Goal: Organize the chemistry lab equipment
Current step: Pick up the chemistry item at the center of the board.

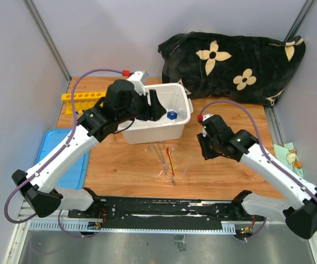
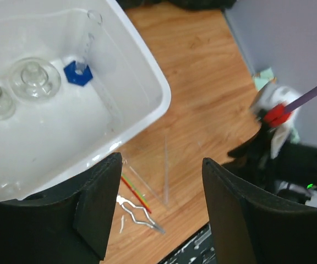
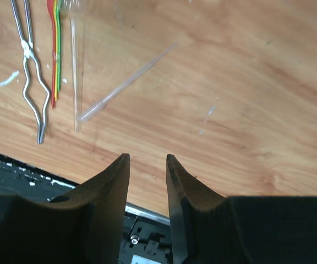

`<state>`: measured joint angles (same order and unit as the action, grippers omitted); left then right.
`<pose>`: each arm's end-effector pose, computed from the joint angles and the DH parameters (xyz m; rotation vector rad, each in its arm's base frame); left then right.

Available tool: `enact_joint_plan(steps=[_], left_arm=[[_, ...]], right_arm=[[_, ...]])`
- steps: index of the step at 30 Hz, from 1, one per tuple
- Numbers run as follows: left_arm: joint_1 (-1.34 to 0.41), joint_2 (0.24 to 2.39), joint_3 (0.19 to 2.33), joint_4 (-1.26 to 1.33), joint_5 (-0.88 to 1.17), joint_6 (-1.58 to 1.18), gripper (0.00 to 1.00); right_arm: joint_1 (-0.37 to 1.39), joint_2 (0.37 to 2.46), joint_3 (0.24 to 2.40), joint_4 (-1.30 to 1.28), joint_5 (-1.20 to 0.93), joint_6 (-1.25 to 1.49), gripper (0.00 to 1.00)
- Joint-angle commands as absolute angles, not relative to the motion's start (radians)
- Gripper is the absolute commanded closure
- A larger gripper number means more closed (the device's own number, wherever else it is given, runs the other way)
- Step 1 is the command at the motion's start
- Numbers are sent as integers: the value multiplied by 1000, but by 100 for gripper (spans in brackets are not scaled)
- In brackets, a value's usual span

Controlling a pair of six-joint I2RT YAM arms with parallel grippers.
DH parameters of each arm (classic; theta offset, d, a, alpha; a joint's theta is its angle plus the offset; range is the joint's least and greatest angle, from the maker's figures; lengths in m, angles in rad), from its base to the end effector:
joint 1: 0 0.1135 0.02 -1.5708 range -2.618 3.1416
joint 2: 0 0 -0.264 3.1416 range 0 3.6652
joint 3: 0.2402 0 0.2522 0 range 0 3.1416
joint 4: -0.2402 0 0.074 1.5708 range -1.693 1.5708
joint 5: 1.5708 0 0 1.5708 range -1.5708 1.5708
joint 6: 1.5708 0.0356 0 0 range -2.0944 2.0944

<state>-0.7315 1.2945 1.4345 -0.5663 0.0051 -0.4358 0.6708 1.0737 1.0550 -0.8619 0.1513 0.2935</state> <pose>0.2097 -0.1885 0.4158 0.3095 2.0548 -0.7421 0.1676 0.1261 0.3168 -0.3942 2.4211 0.2441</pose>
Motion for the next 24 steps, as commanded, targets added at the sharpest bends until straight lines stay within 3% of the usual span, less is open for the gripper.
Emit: enact_joint_plan(steps=[1, 5, 9, 19, 24], left_arm=[[-600, 1294, 1482, -535, -30, -564, 35], [-338, 1274, 1413, -514, 99, -640, 35], [-187, 1263, 1361, -517, 153, -638, 35], [-120, 1257, 1362, -541, 123, -613, 35], [-84, 1248, 1398, -561, 98, -593, 34]], right_arm=[[661, 1141, 997, -764, -26, 281, 66], [663, 1219, 1019, -728, -151, 235, 68], [669, 1263, 1004, -689, -159, 204, 69], [736, 1285, 819, -485, -50, 193, 72], [832, 1268, 827, -415, 72, 199, 72]])
